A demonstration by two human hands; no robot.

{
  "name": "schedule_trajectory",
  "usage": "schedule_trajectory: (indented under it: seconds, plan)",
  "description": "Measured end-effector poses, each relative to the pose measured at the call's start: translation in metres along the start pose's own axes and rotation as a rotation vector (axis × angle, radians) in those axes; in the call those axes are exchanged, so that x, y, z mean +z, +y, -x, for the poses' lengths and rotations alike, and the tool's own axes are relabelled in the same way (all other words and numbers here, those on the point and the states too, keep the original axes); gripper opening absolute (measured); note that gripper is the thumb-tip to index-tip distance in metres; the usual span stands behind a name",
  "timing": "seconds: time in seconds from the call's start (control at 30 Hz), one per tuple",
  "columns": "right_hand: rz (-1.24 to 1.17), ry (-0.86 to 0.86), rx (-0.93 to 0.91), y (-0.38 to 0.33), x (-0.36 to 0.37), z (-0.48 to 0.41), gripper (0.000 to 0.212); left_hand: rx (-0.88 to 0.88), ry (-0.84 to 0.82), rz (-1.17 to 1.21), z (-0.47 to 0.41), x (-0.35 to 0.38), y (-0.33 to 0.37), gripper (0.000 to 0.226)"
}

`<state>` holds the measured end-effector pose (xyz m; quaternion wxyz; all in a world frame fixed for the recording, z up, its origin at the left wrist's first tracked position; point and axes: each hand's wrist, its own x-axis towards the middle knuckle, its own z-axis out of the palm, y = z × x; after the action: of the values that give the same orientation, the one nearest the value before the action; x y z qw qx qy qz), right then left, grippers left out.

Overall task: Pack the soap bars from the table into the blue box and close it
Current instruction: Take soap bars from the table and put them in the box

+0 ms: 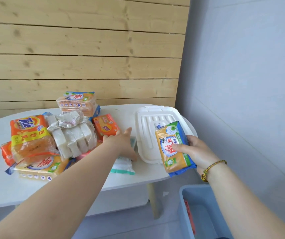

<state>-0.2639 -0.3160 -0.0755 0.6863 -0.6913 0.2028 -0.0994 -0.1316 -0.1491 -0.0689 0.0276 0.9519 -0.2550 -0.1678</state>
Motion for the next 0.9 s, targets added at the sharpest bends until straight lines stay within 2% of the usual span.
schedule_trajectory:
  seconds: [0.23, 0.43, 0.63, 0.77, 0.9]
  plan:
    - [-0.014, 0.009, -0.029, 0.004, -0.001, 0.002, 0.02, -0.012, 0.252, 0.232, 0.009, 0.018, 0.0, 0.092]
    - [0.003, 0.015, -0.068, 0.002, -0.008, 0.012, 0.022, 0.003, 0.408, 0.429, 0.021, 0.027, 0.001, 0.098]
    - [0.003, 0.013, -0.076, 0.0, -0.014, 0.019, 0.022, 0.097, 0.55, 0.68, 0.044, 0.016, -0.003, 0.106]
    - [0.037, 0.016, -0.093, -0.003, -0.023, 0.029, 0.023, 0.183, 0.535, 0.869, 0.07, 0.007, -0.006, 0.104]
    - [0.081, 0.068, -0.097, 0.003, -0.043, 0.047, 0.029, 0.374, 0.42, 0.962, 0.095, 0.013, 0.019, 0.091]
